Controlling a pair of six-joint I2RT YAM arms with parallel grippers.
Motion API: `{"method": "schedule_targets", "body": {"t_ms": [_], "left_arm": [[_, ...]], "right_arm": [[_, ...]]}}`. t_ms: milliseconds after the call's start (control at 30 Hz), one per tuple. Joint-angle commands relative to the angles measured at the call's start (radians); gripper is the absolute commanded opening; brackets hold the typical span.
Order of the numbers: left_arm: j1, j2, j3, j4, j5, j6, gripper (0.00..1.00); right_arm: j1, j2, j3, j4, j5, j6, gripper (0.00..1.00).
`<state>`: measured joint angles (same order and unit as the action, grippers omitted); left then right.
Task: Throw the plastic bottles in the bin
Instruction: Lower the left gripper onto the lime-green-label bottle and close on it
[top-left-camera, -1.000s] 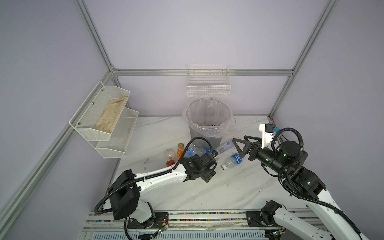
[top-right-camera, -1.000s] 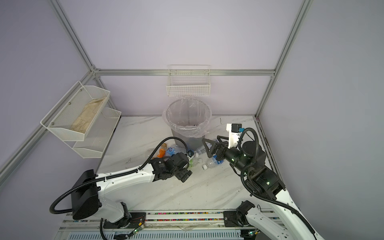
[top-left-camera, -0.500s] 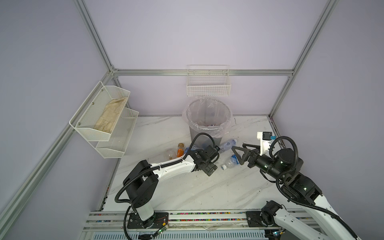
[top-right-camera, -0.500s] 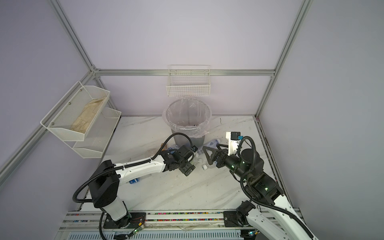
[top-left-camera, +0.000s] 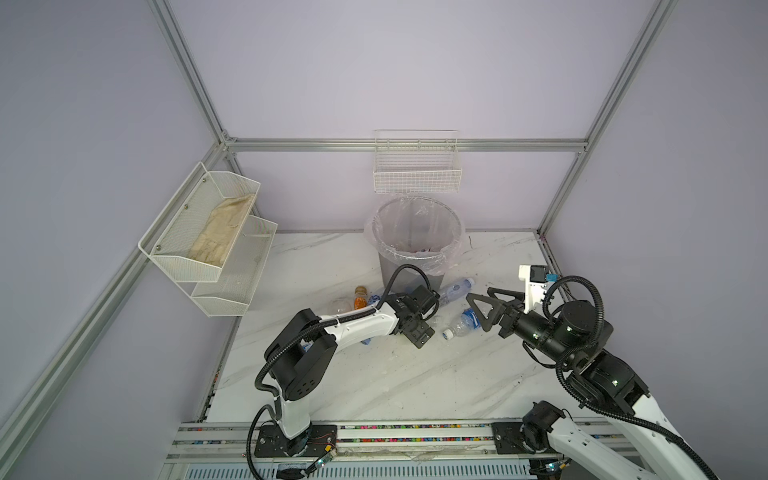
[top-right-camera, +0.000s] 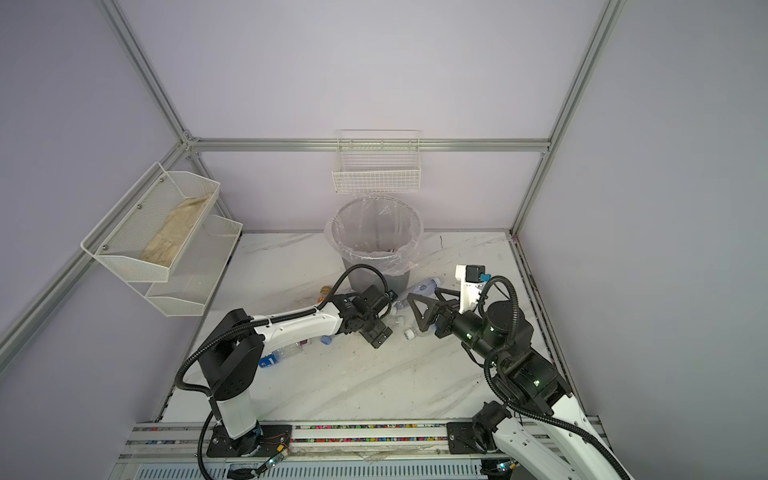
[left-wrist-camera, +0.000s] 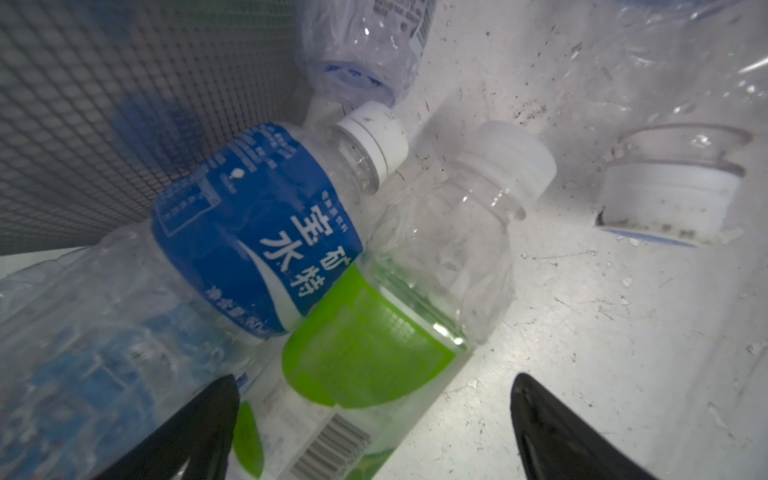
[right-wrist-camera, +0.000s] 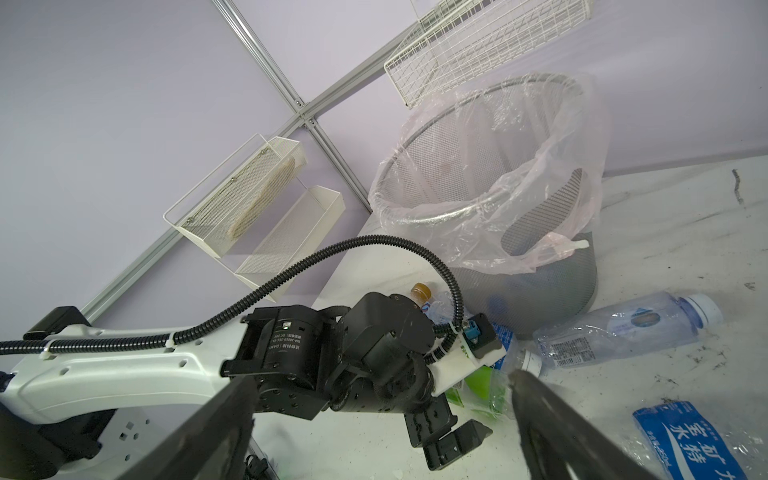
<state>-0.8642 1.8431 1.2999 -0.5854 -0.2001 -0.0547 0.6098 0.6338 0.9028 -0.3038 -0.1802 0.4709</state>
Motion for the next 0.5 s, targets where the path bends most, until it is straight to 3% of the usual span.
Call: {"method": "schedule_targets", "body": {"t_ms": [0, 333, 467], "left_arm": [[0.005, 0.011, 0.097, 0.006, 0.032, 0.03, 1.0], [-0.004, 0.018, 0.048, -0.016, 0.116, -0.025, 0.88], [-0.017, 0.01, 0.022, -0.027, 0.118, -0.04, 0.74]], "right_arm": [[0.002, -0.005, -0.005, 0.023, 0.0, 0.009, 0.97], [0.001, -0.011, -0.018, 0.022, 0.014, 0.014, 0.97], [0.002, -0.011, -0.018, 0.022, 0.019, 0.019, 0.97]]}}
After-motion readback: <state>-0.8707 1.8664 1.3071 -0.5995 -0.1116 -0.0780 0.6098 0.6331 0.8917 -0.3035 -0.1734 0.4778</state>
